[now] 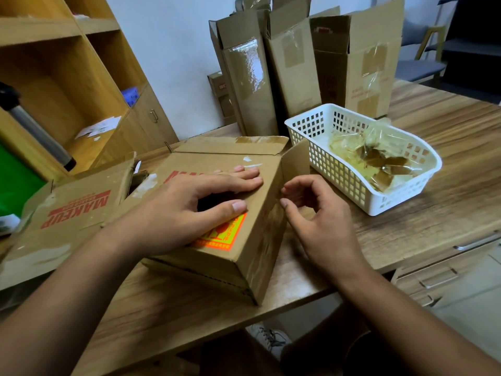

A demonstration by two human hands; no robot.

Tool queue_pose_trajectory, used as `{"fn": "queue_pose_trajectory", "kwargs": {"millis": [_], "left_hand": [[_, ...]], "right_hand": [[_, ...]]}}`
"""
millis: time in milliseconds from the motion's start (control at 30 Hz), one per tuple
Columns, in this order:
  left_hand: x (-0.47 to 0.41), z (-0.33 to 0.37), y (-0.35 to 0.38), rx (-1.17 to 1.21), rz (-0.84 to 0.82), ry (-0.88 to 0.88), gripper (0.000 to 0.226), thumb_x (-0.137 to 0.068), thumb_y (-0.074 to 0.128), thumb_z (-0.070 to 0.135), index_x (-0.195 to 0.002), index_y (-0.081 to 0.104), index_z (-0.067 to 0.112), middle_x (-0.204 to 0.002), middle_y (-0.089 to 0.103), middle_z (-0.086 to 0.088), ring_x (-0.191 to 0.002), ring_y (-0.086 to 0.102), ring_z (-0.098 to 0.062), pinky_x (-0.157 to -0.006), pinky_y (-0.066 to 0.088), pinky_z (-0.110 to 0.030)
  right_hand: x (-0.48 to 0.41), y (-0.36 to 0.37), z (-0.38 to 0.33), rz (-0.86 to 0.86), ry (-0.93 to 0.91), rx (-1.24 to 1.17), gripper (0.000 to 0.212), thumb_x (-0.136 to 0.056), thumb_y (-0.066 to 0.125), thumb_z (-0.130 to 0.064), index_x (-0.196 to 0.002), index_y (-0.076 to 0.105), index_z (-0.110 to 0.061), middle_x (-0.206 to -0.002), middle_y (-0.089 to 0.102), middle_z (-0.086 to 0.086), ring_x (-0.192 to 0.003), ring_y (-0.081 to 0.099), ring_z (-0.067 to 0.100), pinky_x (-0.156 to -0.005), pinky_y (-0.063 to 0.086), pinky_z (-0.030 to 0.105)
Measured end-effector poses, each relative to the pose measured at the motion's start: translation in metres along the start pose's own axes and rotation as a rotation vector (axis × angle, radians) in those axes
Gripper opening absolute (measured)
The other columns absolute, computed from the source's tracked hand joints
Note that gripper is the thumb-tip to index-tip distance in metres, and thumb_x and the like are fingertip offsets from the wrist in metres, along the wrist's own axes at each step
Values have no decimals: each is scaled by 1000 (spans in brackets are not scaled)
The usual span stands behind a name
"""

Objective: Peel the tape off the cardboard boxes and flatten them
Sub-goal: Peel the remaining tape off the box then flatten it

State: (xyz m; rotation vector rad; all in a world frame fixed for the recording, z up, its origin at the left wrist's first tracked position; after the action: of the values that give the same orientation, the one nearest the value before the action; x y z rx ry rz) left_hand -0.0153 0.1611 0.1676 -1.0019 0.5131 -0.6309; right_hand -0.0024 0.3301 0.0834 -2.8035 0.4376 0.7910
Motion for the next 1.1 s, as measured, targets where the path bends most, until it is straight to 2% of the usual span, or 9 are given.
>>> {"fn": "queue_pose_trajectory", "kwargs": {"millis": [167,267,433,700,833,1000,1100], "left_hand": [[0,-1,0,-1,-7,-9,45,-94,57,44,-138,56,43,-145,44,37,-140,33,14,-112,22,-5],[0,-2,0,-6,-5,-10,44,-94,57,45,-138,56,43,-145,44,37,-139,33,14,-112,23,-6],[-1,-1,0,6,-1,-11,45,-93,57,45,-138,56,41,-144,44,38,-139,33,15,-107,22,0],[0,0,-1,11,5,-23,43,-94,58,42,-138,57,41,-145,45,36,-139,33,15,-111,23,-4],[1,-1,-1,-1,1,-13,42,-97,58,43,-138,56,42,-146,44,35,-140,32,14,-112,23,-6],[0,-2,0,0,-1,-22,40,-98,57,45,-139,55,43,-146,43,37,-139,32,15,-109,22,-2],[0,-1,-1,-5,0,-20,42,-97,57,44,-139,56,42,-145,43,38,-138,32,16,-107,22,0]], "right_hand": [[-5,3,-12,21,-122,189,19,-88,71,-2,-102,64,-13,-92,66,-4,-83,61,6,-79,45,11],[-8,7,-16,4,-154,260,20,-86,70,-3,-99,62,-14,-89,62,-6,-79,56,7,-75,43,10],[-13,11,-10,-30,-86,222,27,-84,68,-2,-95,54,-22,-85,57,-7,-75,55,5,-70,40,10],[-6,7,-2,-97,-20,150,30,-83,67,0,-93,54,-26,-77,57,-10,-72,56,14,-66,44,17],[-2,5,0,-130,-14,158,30,-88,65,-3,-99,57,-29,-84,58,-13,-77,58,11,-68,43,12],[0,-1,-5,-67,-79,194,29,-91,69,-10,-119,66,-17,-105,58,-6,-93,60,6,-81,45,10],[1,1,-8,-53,-114,209,21,-91,71,-11,-112,69,-12,-105,62,-4,-93,63,5,-82,49,13]]}}
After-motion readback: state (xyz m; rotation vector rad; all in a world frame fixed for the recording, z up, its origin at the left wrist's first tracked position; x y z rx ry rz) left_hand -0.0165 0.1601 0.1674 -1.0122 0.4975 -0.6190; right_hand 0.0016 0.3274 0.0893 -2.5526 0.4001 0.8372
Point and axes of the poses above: each hand's wrist, its own x-axis away from the middle knuckle, its own y-axis out of the palm, z = x × y, the point moved 9 cm from there along -x, towards the middle knuckle
